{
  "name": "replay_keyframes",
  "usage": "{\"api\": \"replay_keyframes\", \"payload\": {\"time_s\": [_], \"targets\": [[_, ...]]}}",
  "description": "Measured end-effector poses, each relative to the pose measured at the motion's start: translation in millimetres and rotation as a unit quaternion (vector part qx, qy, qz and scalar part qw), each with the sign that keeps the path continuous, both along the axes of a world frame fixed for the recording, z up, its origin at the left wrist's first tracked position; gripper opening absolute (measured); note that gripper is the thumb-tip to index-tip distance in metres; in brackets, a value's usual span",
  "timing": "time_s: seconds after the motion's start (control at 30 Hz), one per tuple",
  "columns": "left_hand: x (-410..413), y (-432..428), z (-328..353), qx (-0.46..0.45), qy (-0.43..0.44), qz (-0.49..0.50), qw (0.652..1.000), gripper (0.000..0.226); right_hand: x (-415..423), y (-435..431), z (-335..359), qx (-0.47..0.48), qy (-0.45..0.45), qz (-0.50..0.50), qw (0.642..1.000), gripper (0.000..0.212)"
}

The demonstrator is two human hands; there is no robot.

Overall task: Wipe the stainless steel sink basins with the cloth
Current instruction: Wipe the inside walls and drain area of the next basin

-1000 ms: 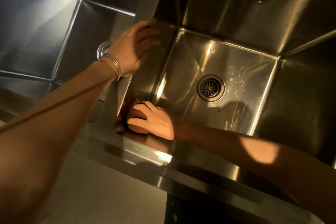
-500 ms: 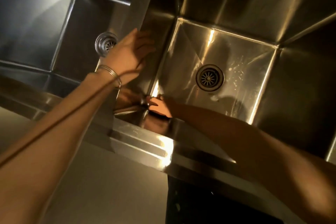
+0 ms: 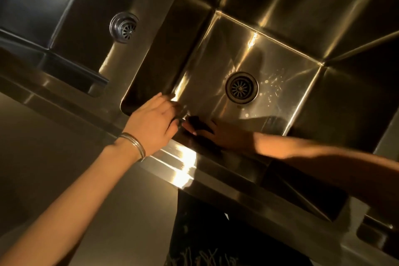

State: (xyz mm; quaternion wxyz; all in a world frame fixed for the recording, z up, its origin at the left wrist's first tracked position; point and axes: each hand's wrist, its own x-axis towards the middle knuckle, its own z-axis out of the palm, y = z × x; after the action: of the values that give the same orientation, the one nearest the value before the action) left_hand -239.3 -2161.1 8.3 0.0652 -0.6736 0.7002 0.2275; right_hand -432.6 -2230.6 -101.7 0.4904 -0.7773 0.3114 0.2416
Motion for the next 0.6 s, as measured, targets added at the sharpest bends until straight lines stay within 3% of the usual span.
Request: {"api": "replay_keyframes", "payload": {"time_s": [0.07,0.13,0.37,0.5,0.6], "targets": [[-2,-2,2,0.008,-0.006,-0.005,1.0,0.047,8,-2,-10,0.02,0.034,0.005,0.999,0.059],[-5,-4,5,0.011,-0.008,-0.001,1.0,0.05,8,-3,-7,0.021,0.05,0.004,0.999,0.057],[-4,-5,7,0.002,-0.015,-0.009,1.0,0.054,-81,14,61,0.001,-0.076,-0.082,0.994,0.087],[-4,-6,2,0.022,-0.03,-0.015,0.999,0.052,-83,8,14,0.0,0.003,-0.067,0.998,0.059],[-4,-6,0,0.033,-0.031,-0.004,0.999,0.047,-66,4,-35,0.012,0.034,-0.041,0.999,0.052]]}}
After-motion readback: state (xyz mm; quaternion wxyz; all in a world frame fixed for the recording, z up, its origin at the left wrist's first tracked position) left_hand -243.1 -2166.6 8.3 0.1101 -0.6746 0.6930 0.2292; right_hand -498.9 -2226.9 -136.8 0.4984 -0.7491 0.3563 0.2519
